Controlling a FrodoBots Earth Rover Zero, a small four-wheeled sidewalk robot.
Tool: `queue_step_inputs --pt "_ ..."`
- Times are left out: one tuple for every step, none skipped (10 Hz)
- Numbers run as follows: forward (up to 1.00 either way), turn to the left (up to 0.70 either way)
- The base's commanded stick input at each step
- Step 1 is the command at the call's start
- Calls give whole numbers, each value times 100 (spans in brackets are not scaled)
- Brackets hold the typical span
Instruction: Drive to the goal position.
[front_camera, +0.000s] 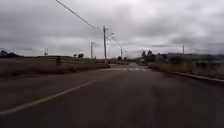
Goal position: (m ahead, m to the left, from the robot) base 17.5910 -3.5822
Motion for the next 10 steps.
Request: queue_step_inputs --pt "70 0" --pt "70 0" --pt "70 0" --pt "70 0" --pt "70 0" --pt "70 0" --pt "70 0" --pt "70 0" --pt "70 0" --pt "70 0"
